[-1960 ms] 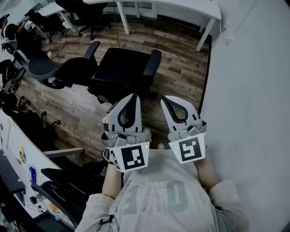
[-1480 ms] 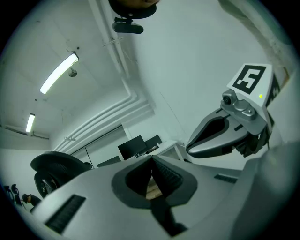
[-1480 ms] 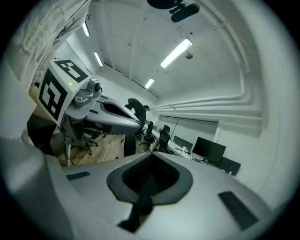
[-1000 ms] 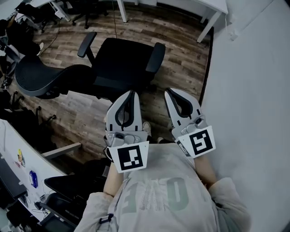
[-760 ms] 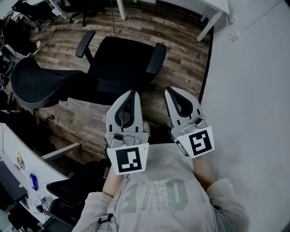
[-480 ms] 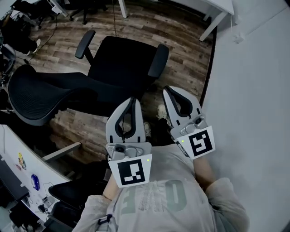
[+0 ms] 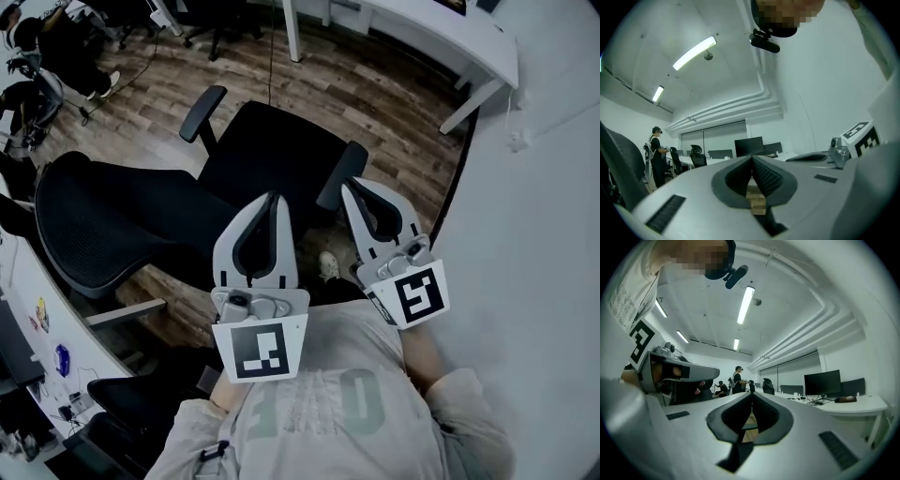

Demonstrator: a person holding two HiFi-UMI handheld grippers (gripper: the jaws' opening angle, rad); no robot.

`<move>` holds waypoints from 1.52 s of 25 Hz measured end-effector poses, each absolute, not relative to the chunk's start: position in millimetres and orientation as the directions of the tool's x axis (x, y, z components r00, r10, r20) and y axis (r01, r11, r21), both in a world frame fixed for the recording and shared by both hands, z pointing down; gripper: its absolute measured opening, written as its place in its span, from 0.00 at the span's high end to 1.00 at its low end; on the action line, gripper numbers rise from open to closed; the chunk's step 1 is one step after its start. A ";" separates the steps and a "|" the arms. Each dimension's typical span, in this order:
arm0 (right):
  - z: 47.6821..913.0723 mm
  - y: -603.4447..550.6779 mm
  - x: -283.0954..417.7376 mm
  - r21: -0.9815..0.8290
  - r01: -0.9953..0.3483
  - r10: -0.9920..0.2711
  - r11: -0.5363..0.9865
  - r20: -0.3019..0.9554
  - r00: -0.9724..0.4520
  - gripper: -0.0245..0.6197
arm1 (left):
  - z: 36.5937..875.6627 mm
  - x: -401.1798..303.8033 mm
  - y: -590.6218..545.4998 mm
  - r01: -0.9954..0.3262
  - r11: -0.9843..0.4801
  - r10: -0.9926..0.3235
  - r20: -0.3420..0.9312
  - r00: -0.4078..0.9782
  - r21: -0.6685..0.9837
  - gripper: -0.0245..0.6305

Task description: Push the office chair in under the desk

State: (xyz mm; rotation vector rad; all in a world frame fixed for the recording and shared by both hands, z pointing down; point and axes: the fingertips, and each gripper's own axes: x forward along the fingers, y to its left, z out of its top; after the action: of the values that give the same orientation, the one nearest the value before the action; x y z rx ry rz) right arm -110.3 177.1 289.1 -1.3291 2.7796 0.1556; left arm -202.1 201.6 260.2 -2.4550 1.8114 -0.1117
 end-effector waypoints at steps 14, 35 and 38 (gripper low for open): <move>267.0 152.5 -188.8 0.062 -0.397 -0.391 0.916 -0.090 -0.916 0.93 | 233.1 -234.1 172.8 -0.990 -0.046 -0.998 -0.027 0.050 -0.133 0.94; 227.8 248.0 -305.8 -0.012 0.137 0.133 0.991 -0.145 -0.980 0.63 | 201.5 -395.8 320.0 -0.895 0.359 -0.933 -0.060 -0.356 -0.265 0.70; 236.5 251.1 -317.4 -0.002 0.115 0.114 0.993 -0.116 -0.987 0.63 | 244.3 -436.8 323.7 -0.884 0.405 -0.903 0.047 -0.426 -0.235 0.62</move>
State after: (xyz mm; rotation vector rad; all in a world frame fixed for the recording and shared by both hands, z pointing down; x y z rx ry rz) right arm -317.4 251.1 236.5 0.1739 3.0209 -0.0136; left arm -436.8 323.7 244.3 -1.6322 2.5587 -0.3441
